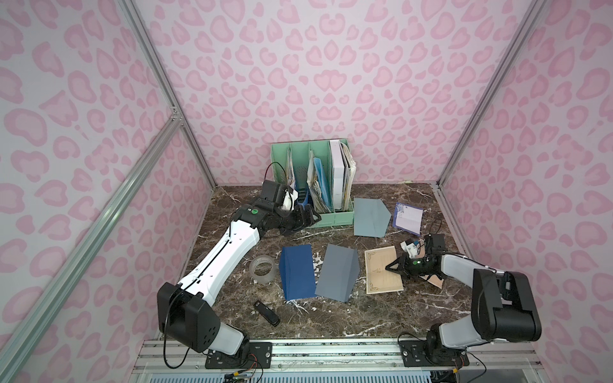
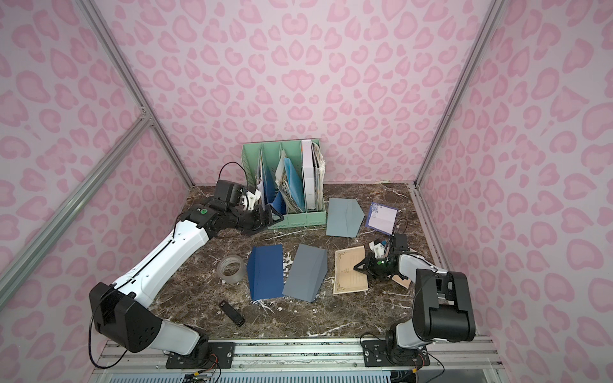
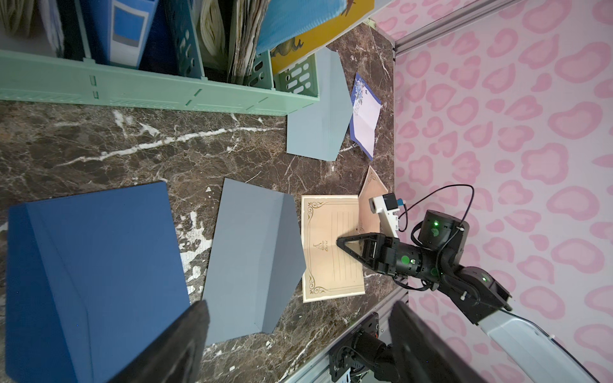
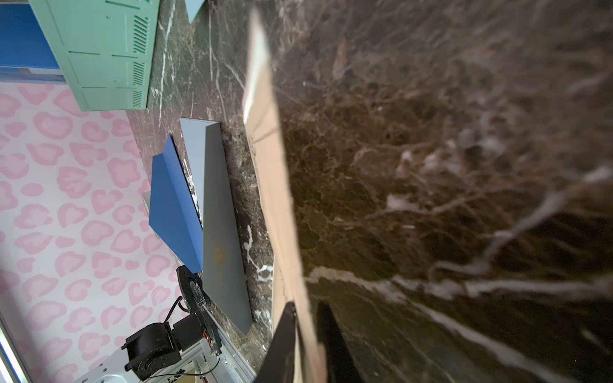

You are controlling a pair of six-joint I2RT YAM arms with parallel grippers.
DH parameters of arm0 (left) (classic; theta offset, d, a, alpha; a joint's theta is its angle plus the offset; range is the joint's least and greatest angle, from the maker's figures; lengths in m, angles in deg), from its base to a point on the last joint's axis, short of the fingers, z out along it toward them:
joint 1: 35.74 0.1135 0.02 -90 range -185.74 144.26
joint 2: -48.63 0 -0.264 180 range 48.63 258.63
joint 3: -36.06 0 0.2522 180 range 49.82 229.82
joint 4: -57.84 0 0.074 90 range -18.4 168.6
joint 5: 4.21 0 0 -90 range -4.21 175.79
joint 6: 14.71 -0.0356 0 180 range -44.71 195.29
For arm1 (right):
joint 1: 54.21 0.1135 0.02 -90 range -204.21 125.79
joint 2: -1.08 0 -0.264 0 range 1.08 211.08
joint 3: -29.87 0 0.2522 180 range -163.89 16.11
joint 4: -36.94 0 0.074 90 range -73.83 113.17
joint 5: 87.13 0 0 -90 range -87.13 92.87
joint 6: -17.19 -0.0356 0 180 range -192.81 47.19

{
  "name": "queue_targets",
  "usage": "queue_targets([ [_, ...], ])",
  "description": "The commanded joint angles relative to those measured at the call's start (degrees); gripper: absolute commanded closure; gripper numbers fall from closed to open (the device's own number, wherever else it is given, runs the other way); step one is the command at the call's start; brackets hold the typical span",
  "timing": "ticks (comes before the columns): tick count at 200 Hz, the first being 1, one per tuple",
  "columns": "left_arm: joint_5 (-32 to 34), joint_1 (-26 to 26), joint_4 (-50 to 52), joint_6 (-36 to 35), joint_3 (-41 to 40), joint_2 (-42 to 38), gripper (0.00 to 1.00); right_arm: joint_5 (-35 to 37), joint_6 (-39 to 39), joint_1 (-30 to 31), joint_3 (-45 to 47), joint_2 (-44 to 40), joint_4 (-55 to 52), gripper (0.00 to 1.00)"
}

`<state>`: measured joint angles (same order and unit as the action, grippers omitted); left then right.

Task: Take the letter paper out of the envelope
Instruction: Place the letter paper at the center of the board.

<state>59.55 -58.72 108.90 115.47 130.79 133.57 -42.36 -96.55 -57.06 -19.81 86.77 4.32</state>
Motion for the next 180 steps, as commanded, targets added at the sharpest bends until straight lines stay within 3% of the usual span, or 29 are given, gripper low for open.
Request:
queue_targets([
  [1, -0.4, 0.0, -0.3, -0.5, 0.4, 0.2, 0.14, 1.2, 1.2, 0.0, -0.4, 0.5, -0.7, 0.81],
  [128, -1.2, 0.0, -0.9, -0.6, 1.6, 1.8, 0.14, 4.5, 1.9, -0.8, -1.2, 2.0, -2.6, 0.59],
  [180, -1.1, 0.0, -0.9, -0.7, 1.6, 1.9, 0.15, 6.0, 2.2, -0.8, -1.8, 2.6, -4.1, 0.58],
])
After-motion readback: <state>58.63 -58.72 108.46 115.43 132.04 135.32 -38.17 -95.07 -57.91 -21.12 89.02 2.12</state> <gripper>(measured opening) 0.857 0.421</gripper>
